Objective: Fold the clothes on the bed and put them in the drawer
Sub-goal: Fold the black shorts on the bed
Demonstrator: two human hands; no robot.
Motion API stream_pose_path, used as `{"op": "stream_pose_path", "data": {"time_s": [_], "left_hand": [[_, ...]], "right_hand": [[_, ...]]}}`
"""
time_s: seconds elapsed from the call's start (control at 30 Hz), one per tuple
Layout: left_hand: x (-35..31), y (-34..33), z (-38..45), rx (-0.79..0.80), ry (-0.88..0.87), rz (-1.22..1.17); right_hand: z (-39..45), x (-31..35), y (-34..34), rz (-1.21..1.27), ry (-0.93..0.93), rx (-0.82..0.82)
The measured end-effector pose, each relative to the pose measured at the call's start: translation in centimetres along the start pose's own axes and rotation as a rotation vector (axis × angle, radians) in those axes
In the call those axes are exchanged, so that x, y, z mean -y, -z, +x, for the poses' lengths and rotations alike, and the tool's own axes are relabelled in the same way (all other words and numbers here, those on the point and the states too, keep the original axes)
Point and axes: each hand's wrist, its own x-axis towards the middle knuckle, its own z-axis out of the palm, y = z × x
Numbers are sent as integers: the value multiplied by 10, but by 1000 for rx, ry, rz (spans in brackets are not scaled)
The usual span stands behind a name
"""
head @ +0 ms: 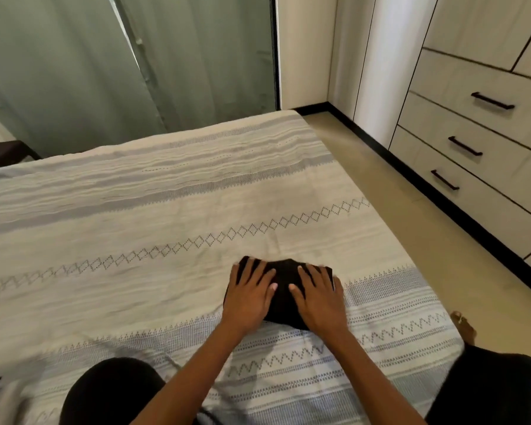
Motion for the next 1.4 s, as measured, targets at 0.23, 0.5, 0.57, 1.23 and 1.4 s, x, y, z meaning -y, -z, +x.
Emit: {"op": "stream_pose_path", "data": {"time_s": [0.23,0.5,0.57,1.23,1.4], "left_hand": [[51,-22,-1,346,146,-442],[32,4,-15,66,330,-342],[29,10,-30,-89,62,-121],[67,63,-13,156,156,-261],[131,153,-69,-1,368,-338]], "right_hand": [[-3,-24,-31,-49,15,180],[-23,-31,-16,98,178,-19],[-37,-38,-14,108,246,-46],[-4,3,47,541,-27,-78],[35,119,53,819,-11,15]]}}
